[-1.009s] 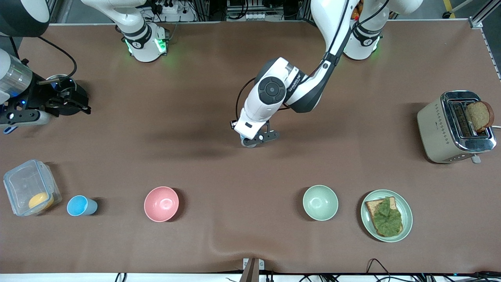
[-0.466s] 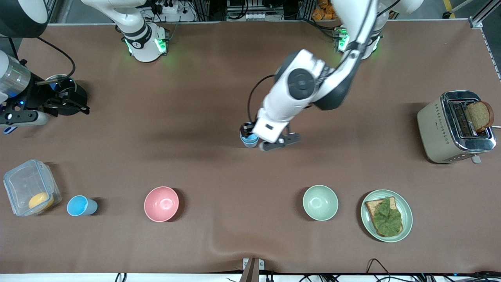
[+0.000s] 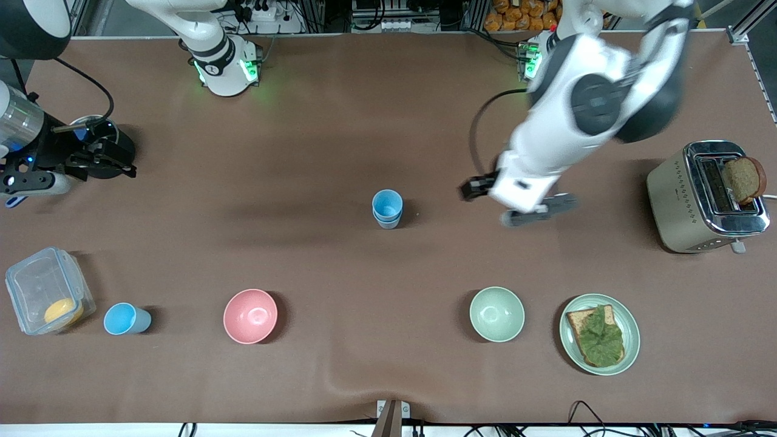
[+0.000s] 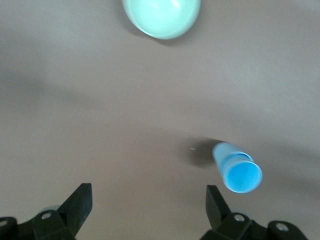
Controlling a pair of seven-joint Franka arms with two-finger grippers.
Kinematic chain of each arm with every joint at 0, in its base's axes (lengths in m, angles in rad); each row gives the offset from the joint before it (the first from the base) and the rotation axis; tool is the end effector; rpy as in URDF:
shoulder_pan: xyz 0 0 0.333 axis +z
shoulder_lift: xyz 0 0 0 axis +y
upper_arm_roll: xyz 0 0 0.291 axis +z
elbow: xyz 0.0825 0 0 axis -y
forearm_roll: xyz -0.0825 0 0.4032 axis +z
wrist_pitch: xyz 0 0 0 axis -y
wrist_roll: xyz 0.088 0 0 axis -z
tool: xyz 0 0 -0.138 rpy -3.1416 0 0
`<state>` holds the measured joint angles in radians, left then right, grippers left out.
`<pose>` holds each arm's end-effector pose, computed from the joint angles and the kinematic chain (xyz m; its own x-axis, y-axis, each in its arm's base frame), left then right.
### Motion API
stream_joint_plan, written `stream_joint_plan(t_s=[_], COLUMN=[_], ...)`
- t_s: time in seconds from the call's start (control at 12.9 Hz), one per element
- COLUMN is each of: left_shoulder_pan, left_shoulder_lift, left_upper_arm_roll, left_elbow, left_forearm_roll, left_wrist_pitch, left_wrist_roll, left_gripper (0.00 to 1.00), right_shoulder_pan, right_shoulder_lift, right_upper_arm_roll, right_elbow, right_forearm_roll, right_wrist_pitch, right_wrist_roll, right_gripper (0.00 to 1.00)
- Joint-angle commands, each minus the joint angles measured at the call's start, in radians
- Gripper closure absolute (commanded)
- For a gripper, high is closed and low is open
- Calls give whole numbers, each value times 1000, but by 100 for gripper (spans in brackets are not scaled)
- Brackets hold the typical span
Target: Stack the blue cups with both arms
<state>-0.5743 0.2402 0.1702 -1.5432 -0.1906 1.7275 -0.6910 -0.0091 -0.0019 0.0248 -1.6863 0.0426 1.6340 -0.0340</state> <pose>0.5771 -0.2806 0.4522 0.9429 0.3047 -0.1345 0.3166 -0.9454 0.0778 0.5727 0.0146 0.5183 0.9977 0.0469 -0.0490 0.0448 -0.9980 -0.0439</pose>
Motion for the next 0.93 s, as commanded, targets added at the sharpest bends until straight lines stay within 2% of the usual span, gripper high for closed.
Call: stream_joint_plan(t_s=[0.0, 0.16, 0.39, 0.54, 0.85], left_shoulder_pan=[103, 190, 309, 341, 376], left_shoulder_lift=[-148, -232, -303, -326, -338], left_upper_arm_roll=[-12, -18, -44, -52, -81], left_elbow=[-112, -175, -209, -210, -215], left_forearm_roll=[54, 98, 137, 192, 227], left_wrist_pitch=[-43, -46, -75, -98, -134], left_wrist_roll=[162, 289, 415, 477, 522], left_gripper=[0, 0, 0, 0, 0], right_shoulder_pan=[-18, -19, -19, -19, -19], right_shoulder_lift=[-1, -1, -1, -1, -1], right_upper_arm_roll=[15, 15, 15, 15, 15], right_elbow=[8, 8, 8, 8, 8], right_forearm_roll=[2, 2, 2, 2, 2], right_wrist_pitch=[-10, -11, -11, -11, -11], right_wrist_roll=[-6, -6, -6, -6, -6], right_gripper=[0, 0, 0, 0, 0])
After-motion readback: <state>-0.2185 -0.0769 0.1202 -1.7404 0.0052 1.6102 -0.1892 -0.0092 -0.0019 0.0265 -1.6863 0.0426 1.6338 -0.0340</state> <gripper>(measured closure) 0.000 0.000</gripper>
